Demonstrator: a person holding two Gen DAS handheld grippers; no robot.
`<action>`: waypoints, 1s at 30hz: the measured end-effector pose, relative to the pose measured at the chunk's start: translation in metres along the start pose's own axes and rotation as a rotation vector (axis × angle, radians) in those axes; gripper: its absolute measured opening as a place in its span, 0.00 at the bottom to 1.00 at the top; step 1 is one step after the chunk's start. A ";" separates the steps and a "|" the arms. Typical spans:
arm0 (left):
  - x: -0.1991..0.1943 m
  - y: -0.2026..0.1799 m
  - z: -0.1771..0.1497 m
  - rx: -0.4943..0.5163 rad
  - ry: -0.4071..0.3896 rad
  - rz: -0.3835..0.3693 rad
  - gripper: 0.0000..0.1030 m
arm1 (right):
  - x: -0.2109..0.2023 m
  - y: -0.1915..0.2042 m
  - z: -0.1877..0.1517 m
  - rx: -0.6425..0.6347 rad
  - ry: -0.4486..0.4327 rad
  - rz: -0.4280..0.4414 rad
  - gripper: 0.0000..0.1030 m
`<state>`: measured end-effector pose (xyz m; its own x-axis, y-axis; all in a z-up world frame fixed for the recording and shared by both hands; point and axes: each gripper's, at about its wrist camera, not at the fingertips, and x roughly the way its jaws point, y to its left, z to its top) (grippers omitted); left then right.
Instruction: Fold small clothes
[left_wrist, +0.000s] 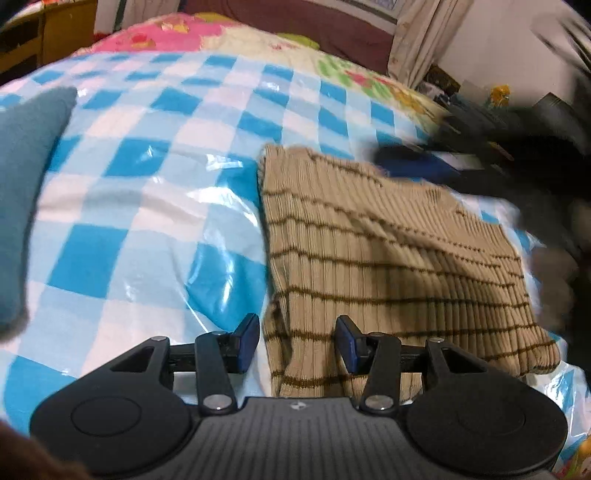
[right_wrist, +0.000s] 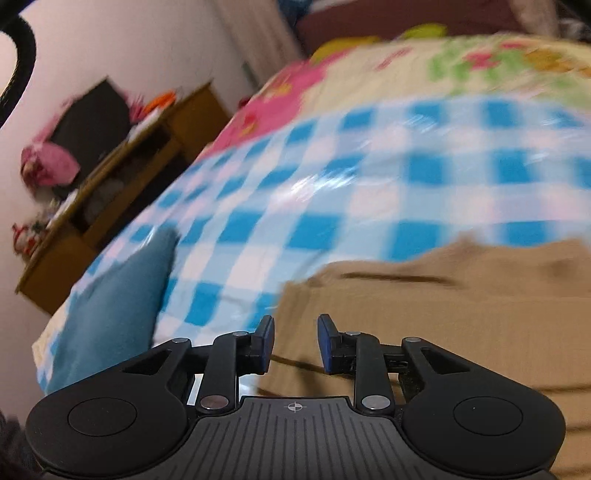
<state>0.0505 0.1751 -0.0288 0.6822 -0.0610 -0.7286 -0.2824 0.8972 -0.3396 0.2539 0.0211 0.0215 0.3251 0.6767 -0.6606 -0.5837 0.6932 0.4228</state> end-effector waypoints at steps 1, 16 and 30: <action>-0.005 -0.001 0.001 0.004 -0.015 0.005 0.47 | -0.022 -0.014 -0.005 0.009 -0.026 -0.026 0.25; 0.001 -0.151 -0.004 0.324 0.031 -0.257 0.47 | -0.118 -0.200 -0.036 0.221 -0.104 -0.351 0.28; 0.038 -0.221 -0.023 0.437 0.141 -0.355 0.47 | -0.121 -0.220 -0.022 0.256 -0.147 -0.248 0.04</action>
<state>0.1237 -0.0357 0.0049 0.5790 -0.4218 -0.6977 0.2725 0.9067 -0.3221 0.3266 -0.2186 -0.0056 0.5470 0.4960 -0.6744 -0.2756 0.8674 0.4144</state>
